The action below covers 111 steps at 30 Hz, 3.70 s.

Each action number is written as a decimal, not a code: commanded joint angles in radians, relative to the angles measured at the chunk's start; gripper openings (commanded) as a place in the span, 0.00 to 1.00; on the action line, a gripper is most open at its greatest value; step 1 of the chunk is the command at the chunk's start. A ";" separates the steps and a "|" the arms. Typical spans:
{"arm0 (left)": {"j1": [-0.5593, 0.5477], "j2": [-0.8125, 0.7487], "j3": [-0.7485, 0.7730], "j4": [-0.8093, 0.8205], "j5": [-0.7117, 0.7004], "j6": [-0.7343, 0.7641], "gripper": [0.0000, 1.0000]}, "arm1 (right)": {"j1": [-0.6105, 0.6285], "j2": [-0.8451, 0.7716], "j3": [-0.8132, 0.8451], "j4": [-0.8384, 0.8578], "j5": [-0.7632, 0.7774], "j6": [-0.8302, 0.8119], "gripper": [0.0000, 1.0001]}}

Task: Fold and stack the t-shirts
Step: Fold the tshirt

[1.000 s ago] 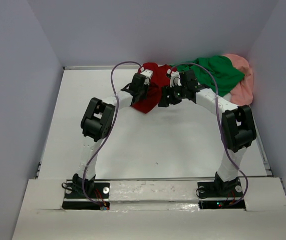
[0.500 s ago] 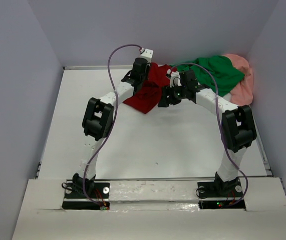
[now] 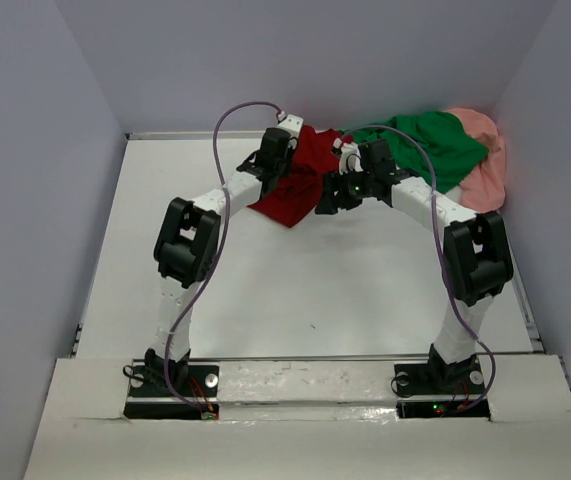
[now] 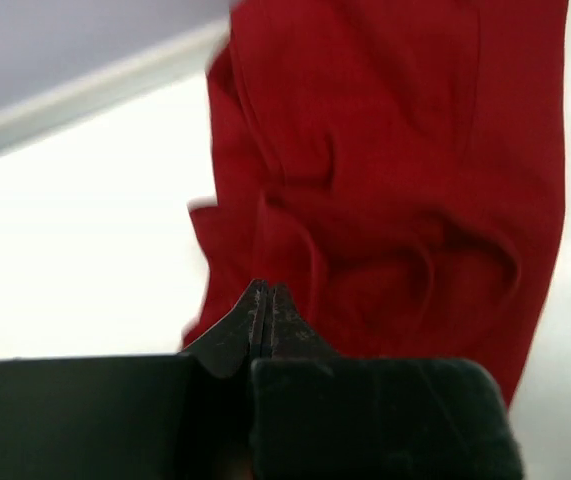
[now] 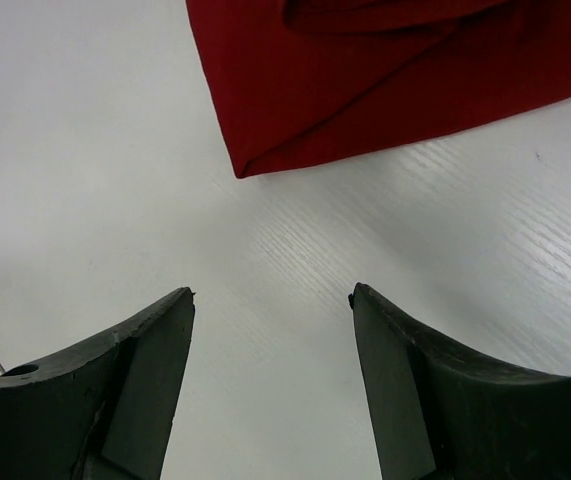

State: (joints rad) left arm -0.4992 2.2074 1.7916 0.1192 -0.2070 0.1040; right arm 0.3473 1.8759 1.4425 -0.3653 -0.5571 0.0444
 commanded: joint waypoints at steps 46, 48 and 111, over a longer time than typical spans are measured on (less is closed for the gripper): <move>-0.084 -0.130 -0.258 -0.059 -0.083 -0.133 0.67 | -0.004 -0.061 0.016 -0.001 -0.029 -0.009 0.70; -0.084 -0.115 -0.247 -0.052 -0.088 -0.132 0.66 | -0.004 -0.063 0.016 -0.001 -0.032 -0.009 0.70; -0.052 -0.069 -0.016 0.197 -0.330 0.097 0.99 | -0.022 0.034 0.042 -0.015 -0.041 -0.028 0.00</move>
State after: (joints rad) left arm -0.5732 2.3596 1.8565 0.2348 -0.4835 0.2268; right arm 0.3328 1.8759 1.4433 -0.3866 -0.6117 0.0319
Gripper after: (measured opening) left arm 0.989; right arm 0.026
